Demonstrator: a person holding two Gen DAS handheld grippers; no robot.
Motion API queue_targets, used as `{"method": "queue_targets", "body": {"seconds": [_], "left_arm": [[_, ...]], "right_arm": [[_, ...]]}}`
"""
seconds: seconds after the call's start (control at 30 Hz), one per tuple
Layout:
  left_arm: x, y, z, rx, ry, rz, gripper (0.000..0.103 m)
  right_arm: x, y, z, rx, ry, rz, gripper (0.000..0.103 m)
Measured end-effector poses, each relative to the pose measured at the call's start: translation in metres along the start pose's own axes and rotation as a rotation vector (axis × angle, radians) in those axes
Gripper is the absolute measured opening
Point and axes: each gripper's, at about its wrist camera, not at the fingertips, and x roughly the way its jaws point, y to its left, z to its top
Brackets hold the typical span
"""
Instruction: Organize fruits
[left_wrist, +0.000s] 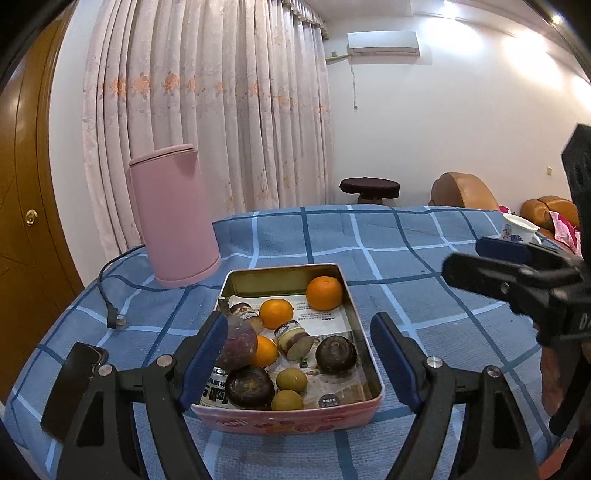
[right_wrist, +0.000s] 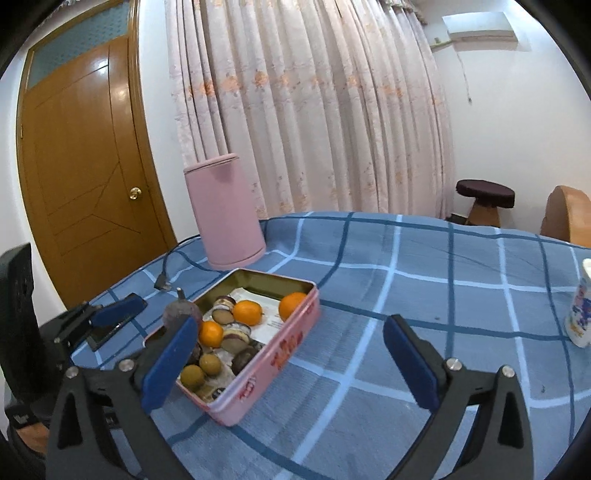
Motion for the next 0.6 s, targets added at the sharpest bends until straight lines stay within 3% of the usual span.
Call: {"method": "queue_targets", "body": {"seconds": [0.6], "left_arm": [[-0.005,-0.009,0.001,0.012,0.003,0.013,0.081]], "right_arm": [[-0.02,-0.003,-0.008,0.012,-0.031,-0.023,0.103]]}}
